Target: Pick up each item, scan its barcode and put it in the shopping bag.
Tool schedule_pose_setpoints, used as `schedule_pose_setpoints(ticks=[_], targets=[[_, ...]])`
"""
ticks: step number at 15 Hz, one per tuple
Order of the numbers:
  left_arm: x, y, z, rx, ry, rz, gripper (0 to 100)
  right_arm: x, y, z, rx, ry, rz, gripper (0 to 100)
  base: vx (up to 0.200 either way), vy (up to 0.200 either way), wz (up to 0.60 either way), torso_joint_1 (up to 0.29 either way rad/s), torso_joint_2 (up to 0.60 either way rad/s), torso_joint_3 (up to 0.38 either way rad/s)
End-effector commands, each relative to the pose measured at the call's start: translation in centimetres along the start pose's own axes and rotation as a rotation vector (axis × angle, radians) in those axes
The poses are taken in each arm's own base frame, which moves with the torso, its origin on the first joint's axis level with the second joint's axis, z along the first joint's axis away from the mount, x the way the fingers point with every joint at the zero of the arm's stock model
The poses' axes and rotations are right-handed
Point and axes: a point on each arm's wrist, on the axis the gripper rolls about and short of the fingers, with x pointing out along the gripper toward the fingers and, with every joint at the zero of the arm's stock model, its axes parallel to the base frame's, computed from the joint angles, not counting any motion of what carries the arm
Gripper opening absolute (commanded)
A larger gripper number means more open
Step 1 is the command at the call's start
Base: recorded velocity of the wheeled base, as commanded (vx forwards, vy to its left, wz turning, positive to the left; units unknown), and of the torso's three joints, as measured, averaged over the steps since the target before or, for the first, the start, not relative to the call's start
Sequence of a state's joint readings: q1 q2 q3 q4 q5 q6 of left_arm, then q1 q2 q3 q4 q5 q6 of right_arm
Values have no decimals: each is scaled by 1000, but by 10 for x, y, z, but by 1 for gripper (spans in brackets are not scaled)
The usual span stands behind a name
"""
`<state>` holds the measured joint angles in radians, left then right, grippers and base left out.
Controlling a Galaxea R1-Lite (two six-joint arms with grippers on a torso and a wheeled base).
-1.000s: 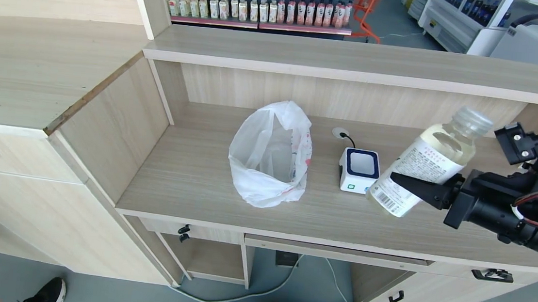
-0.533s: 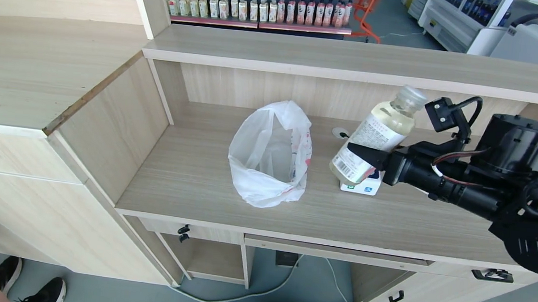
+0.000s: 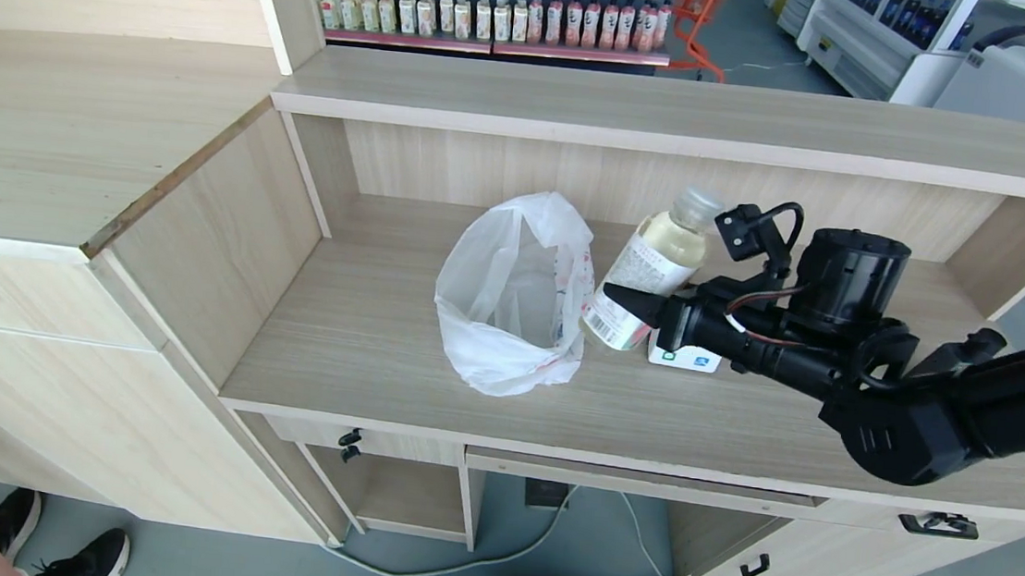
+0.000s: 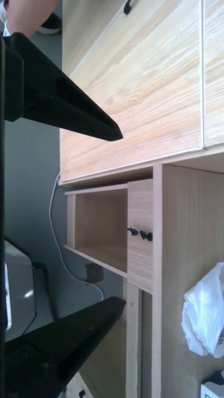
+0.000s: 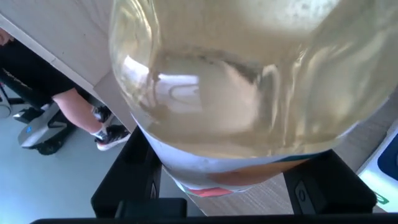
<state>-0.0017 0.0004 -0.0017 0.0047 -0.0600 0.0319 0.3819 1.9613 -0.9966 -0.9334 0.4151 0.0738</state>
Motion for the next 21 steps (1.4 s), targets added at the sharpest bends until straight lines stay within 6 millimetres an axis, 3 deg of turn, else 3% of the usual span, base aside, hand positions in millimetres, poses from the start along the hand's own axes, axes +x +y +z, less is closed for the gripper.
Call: schedule_pose_setpoints(ticks=[1, 7, 11, 21], targets=[[0, 0, 0, 0, 1, 0, 100, 25, -10, -16, -34, 14, 3, 0, 0, 0, 0, 0, 0, 0], [0, 0, 0, 0, 1, 0, 100, 77, -33, -57, -178, -6, 10, 0, 0, 0, 0, 0, 0, 0], [0, 0, 0, 0, 1, -1, 100, 110, -37, -68, -206, -54, 29, 0, 0, 0, 0, 0, 0, 0], [0, 0, 0, 0, 1, 0, 100, 148, -28, -87, -254, -106, 57, 0, 0, 0, 0, 0, 0, 0]])
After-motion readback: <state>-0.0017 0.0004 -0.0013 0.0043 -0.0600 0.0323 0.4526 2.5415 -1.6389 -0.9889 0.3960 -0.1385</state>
